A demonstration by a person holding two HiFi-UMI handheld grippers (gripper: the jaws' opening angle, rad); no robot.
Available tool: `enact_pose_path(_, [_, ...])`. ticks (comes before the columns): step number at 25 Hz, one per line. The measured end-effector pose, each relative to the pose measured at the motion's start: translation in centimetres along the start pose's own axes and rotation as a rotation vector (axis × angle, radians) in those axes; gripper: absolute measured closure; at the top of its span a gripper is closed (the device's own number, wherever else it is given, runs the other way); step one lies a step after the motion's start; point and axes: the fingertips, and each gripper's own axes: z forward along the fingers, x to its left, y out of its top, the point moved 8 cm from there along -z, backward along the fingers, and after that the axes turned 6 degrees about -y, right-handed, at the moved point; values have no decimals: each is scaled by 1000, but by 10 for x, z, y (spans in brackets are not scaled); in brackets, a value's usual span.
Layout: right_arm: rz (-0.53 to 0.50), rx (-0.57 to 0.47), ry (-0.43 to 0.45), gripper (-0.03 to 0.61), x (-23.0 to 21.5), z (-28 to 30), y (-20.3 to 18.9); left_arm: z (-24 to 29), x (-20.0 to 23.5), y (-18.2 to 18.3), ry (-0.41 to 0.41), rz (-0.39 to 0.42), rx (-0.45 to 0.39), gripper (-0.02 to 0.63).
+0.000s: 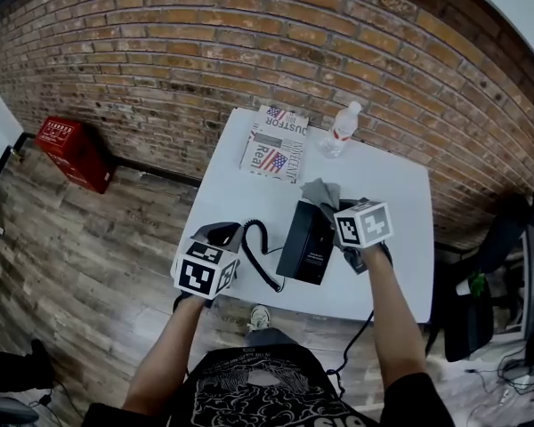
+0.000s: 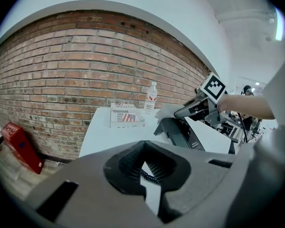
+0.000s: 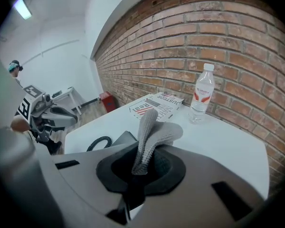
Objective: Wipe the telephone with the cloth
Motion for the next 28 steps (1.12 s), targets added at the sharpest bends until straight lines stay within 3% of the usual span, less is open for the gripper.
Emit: enact_pose_path(28, [-38,30,125,568,30,31,31,-12,14,-2,48,-25,-14,607])
